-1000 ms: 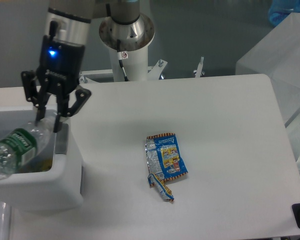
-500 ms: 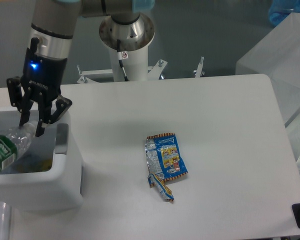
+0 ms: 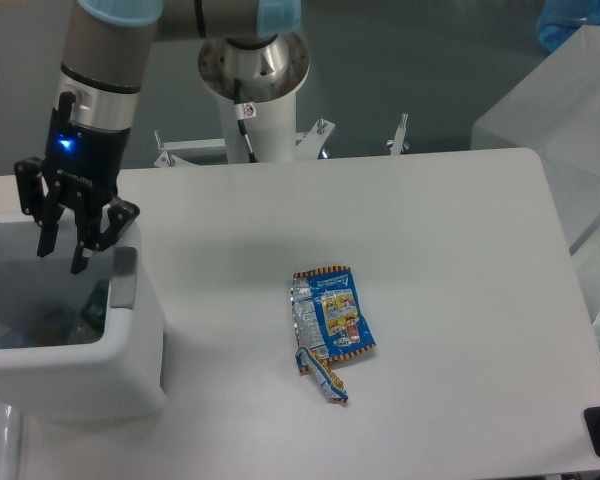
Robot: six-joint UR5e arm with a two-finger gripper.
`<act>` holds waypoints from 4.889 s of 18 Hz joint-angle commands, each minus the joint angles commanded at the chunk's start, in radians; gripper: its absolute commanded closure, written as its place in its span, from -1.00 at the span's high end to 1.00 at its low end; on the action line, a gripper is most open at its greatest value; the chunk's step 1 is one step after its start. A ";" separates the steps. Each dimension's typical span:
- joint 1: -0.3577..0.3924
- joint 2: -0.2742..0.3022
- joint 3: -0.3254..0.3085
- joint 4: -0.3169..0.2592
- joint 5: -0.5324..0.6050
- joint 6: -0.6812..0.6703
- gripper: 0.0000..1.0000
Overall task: Place the trash in the trash can
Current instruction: 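Move the open gripper back over the blue snack wrapper, then lower the gripper onto the wrapper and close on it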
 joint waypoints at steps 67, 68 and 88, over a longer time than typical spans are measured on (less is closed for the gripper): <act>0.307 -0.486 -0.026 0.035 0.316 -0.230 -0.51; 0.307 -0.486 -0.026 0.035 0.316 -0.230 -0.75; 0.364 -0.302 0.189 0.035 0.097 -0.302 -1.00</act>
